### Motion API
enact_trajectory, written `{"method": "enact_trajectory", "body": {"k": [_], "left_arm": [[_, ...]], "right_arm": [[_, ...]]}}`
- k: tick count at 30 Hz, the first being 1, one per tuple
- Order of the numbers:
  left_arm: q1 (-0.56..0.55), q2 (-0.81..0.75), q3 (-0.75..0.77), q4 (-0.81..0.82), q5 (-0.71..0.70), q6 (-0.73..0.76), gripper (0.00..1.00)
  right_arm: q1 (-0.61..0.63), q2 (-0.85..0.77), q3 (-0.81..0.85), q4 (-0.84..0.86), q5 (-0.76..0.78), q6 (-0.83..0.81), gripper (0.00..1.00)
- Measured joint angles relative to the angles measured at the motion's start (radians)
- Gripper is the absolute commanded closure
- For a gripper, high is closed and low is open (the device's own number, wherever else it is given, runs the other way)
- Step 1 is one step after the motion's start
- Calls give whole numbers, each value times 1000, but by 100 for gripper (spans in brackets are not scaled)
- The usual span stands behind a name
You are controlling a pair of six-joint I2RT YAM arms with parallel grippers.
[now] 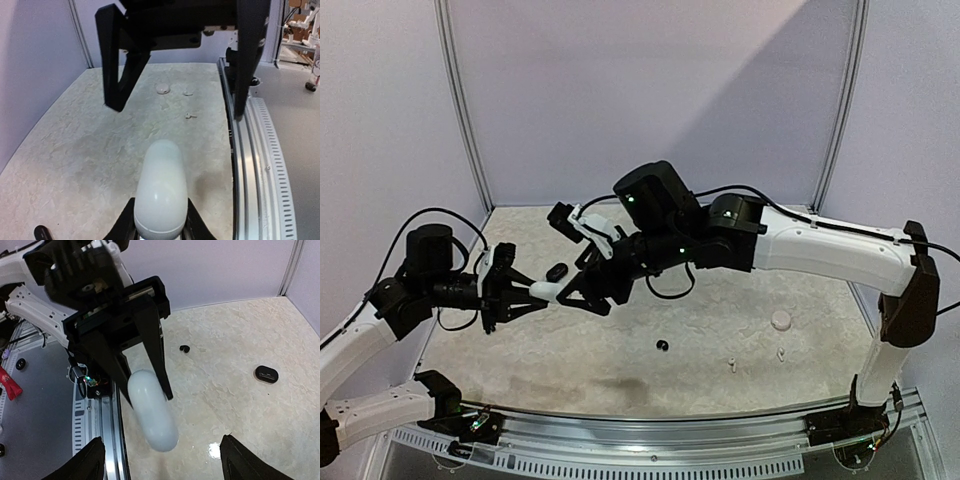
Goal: Insert the wireless bluetooth earbuds into the charging case
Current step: Close the charging case with the earbuds, then pass from the left arm to the right, then place the charging case with the earbuds at the center of the board.
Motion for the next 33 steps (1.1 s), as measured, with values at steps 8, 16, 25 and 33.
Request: {"method": "enact_trajectory", "body": {"k": [8,16,25,33], "left_arm": [[0,-9,0,15,86,-94,100],[1,2,0,36,105,-175,100],[-1,5,0,82,-146,-325,1],[3,76,51,-81,-729,-575,1]], "right_arm": [[-14,97,65,20,-95,-65,55],[-16,105,67,9,-166,-106,98],[-135,101,41,2,-141,35,99],[-625,148,-185,-56,-218,424,97]]}}
